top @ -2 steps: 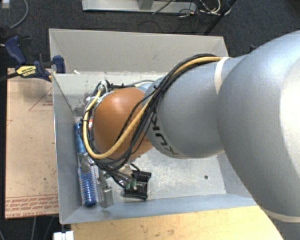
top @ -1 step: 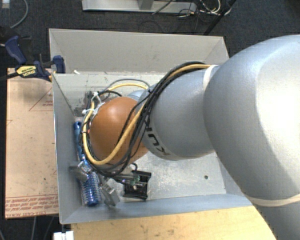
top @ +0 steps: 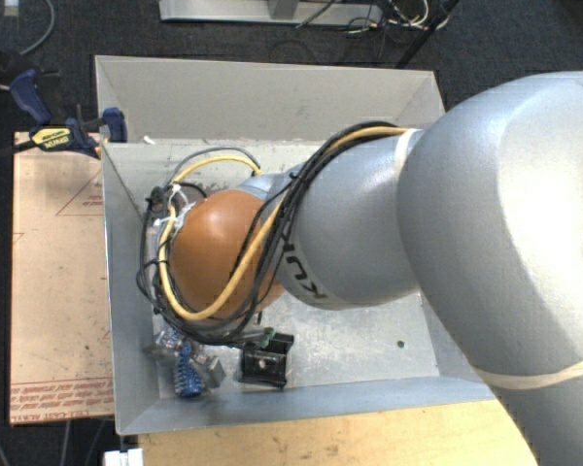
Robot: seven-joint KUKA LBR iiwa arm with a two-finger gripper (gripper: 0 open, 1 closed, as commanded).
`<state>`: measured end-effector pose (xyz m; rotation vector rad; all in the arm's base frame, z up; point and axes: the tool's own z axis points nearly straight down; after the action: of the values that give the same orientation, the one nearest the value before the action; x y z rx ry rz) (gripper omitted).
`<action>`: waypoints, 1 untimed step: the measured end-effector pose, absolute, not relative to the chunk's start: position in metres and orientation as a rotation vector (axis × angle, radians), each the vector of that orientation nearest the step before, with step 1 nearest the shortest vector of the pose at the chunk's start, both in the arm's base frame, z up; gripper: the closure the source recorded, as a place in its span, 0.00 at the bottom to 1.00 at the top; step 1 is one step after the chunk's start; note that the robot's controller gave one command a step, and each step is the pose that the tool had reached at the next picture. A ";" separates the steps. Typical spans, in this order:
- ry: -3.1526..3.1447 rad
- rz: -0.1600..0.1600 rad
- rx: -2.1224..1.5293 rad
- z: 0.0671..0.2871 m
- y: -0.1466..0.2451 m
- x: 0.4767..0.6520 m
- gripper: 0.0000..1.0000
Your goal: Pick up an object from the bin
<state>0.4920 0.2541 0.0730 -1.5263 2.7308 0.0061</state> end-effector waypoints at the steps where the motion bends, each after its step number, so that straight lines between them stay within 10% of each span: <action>1: 2.731 0.007 -1.526 0.073 0.254 0.492 1.00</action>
Offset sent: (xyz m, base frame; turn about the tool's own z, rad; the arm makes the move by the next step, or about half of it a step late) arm -0.0002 -0.0001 0.0068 0.0000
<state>0.4920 0.2542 0.0729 -1.5264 2.7309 0.0070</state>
